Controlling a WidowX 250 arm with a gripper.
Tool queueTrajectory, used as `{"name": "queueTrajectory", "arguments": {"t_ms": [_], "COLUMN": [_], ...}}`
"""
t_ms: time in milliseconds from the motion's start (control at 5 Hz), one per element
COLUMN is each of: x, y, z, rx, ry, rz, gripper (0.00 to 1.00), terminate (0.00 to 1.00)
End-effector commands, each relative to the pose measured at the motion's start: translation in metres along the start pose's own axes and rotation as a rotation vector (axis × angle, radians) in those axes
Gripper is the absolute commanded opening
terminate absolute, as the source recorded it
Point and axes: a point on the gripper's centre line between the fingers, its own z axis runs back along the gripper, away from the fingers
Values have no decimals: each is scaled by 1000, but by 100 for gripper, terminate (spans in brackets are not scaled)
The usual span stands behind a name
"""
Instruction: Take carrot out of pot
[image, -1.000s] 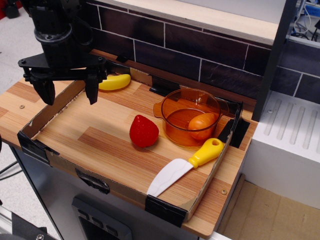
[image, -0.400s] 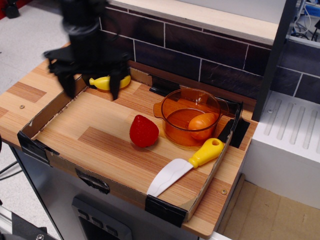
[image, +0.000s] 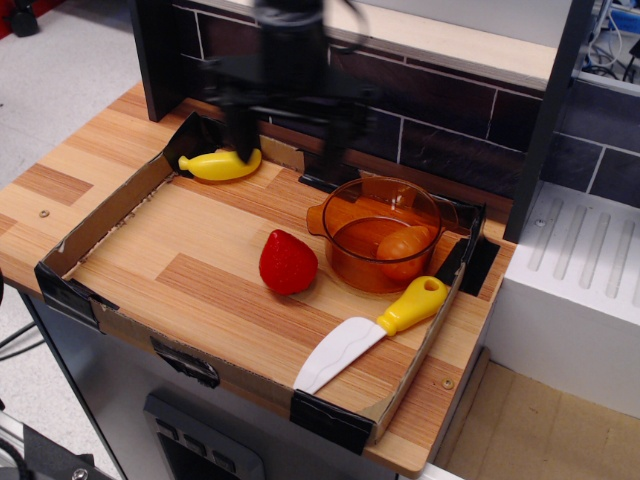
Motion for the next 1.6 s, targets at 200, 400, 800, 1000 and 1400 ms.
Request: {"name": "queueTrajectory", "arguments": {"t_ms": [200,400,800,1000,1400], "x": [7,6,3,4,4], "y": [-42,-48,-64,-66,-65], "z": [-14,-25,-36,-42,-59], "rx": [-27,-32,-61,-55,-21], "ry": [-36,-50,-39,-30,-62], "rz": [-150,-152,-124,-118,-85], "gripper": [100,100,100,100,100], "terminate": [0,0,0,0,0]}}
